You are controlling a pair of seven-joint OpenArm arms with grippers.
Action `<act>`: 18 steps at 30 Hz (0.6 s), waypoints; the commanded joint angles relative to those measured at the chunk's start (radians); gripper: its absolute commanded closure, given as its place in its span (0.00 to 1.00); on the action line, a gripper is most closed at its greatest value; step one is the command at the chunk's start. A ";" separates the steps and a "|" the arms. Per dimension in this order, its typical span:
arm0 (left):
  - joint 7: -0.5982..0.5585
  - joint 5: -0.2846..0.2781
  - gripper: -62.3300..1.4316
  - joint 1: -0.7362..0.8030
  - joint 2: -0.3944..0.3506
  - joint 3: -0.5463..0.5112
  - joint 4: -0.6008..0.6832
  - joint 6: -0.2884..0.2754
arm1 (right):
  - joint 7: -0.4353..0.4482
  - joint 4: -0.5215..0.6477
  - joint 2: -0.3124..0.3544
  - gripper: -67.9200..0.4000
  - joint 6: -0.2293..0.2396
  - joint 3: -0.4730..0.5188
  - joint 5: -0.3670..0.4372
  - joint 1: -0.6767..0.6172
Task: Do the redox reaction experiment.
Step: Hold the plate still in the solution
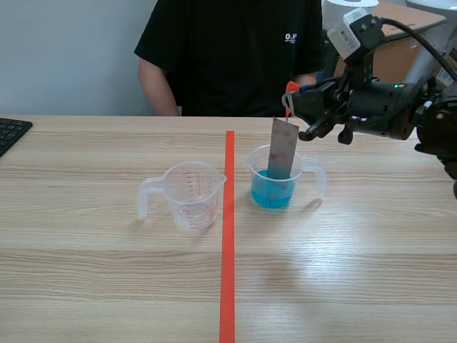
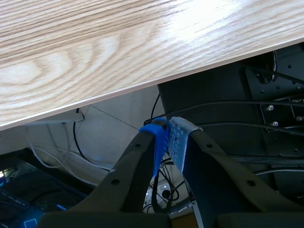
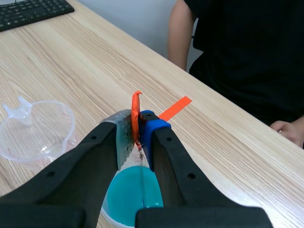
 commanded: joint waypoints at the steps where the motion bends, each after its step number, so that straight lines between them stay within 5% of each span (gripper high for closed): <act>1: -0.009 -0.006 0.90 0.008 0.000 -0.004 0.017 -0.002 | 0.027 -0.003 -0.003 0.97 0.007 0.001 0.006 0.037; 18: -0.008 -0.006 0.90 0.008 0.000 -0.004 0.017 -0.002 | 0.040 -0.047 -0.024 0.97 0.007 0.001 -0.047 0.039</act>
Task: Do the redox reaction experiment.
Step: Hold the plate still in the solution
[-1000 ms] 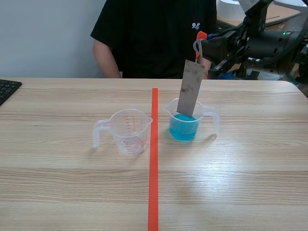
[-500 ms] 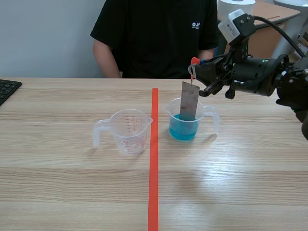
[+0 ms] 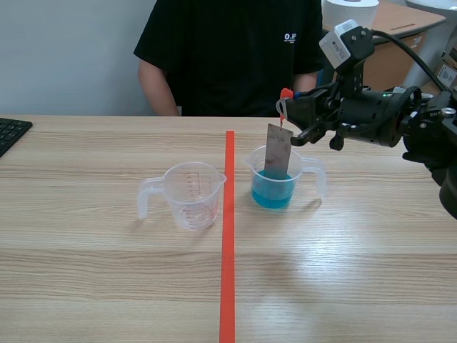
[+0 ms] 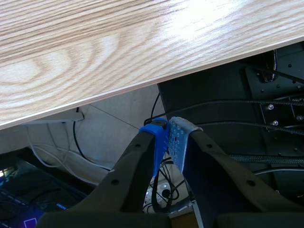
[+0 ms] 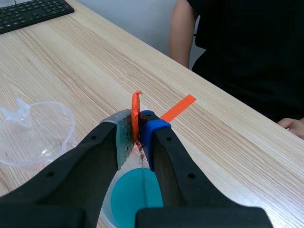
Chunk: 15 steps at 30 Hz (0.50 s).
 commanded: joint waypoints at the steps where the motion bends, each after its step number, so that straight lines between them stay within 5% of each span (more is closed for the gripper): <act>1: -0.011 -0.006 0.90 0.008 0.000 -0.004 0.017 -0.002 | 0.000 0.012 0.008 0.97 0.008 0.006 -0.013 0.028; 15: -0.011 -0.006 0.90 0.008 0.000 -0.004 0.017 -0.002 | 0.000 0.012 0.008 0.97 0.008 0.006 -0.018 0.027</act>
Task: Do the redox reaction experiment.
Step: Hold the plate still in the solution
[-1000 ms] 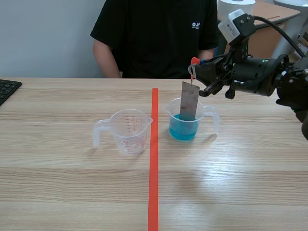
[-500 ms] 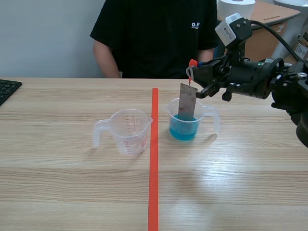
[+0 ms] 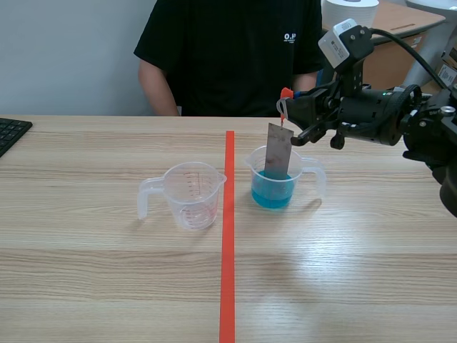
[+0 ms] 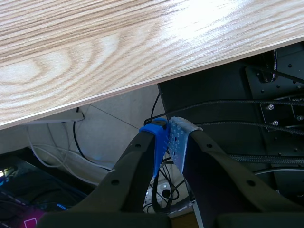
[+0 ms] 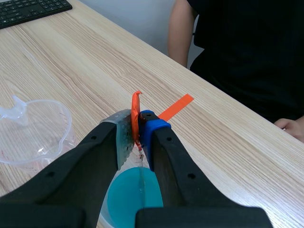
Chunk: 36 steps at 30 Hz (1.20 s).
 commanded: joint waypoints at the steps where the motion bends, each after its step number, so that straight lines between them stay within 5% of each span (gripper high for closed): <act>1: -0.011 -0.006 0.90 0.008 0.000 -0.004 0.017 -0.003 | -0.001 0.012 0.008 0.97 0.008 0.006 0.000 0.022; 36: -0.010 -0.006 0.90 0.014 0.000 -0.004 0.017 -0.003 | -0.012 0.016 0.008 0.97 0.008 0.007 0.000 0.023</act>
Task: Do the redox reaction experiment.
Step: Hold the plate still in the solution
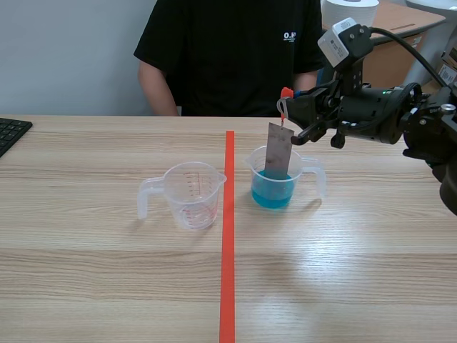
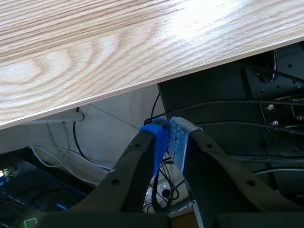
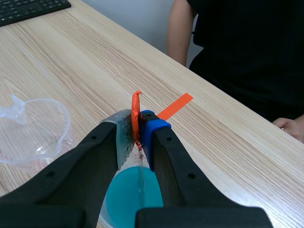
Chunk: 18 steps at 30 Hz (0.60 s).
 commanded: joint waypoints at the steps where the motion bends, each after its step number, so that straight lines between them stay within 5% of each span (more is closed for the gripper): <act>1: -0.010 -0.006 0.90 0.014 0.000 -0.004 0.016 -0.003 | 0.000 0.016 0.008 0.97 0.008 0.007 0.000 0.017; 18: -0.014 -0.006 0.90 0.044 0.000 -0.004 0.011 -0.002 | -0.045 0.167 0.051 0.97 0.008 0.009 0.008 0.014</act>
